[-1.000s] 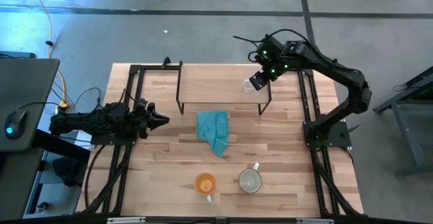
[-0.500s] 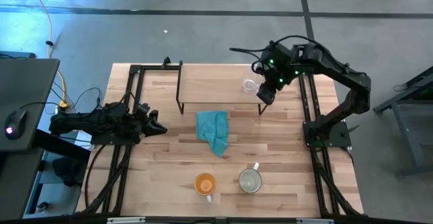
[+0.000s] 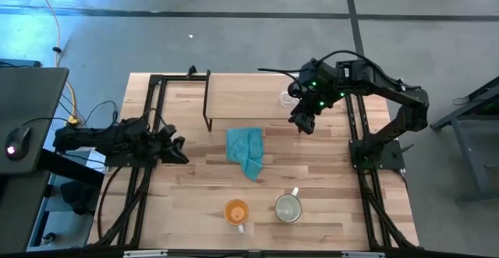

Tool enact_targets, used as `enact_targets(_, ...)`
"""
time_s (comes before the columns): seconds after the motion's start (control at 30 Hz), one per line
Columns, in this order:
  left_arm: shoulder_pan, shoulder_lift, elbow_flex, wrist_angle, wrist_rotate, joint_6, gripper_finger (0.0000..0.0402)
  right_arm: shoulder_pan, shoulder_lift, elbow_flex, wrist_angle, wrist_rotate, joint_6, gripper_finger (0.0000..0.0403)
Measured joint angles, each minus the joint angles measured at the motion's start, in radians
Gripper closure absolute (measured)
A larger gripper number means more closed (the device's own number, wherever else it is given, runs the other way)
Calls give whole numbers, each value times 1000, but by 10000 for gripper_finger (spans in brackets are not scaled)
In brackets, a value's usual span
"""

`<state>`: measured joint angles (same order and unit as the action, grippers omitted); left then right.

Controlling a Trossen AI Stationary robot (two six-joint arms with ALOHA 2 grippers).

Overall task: Stack small to large cups/mugs on shelf
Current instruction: Put the yellow mug on the shelf

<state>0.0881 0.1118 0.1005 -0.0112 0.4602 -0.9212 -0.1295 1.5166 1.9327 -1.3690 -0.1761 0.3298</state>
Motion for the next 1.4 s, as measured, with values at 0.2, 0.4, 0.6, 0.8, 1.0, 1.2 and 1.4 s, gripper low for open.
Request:
enact_targets(0.2,-125,179,0,288,-58,56,348,0,0,0,-43,4,20,269)
enact_targets(0.4,-258,398,44,328,-154,166,348,0,0,0,-48,26,1,269)
enact_targets(0.6,-370,646,210,266,-272,332,348,0,0,0,-48,56,0,269)
enact_targets(0.8,-412,838,431,46,-400,458,348,18,0,0,-55,85,-34,269)
enact_targets(1.0,-409,975,600,-88,-365,479,348,46,0,0,-105,152,-44,269)
enact_targets(1.2,-410,1075,678,-118,-288,435,348,89,0,0,-145,241,-53,269)
enact_targets(1.4,-468,1147,686,-107,-339,291,348,137,-1,0,-142,308,-79,269)
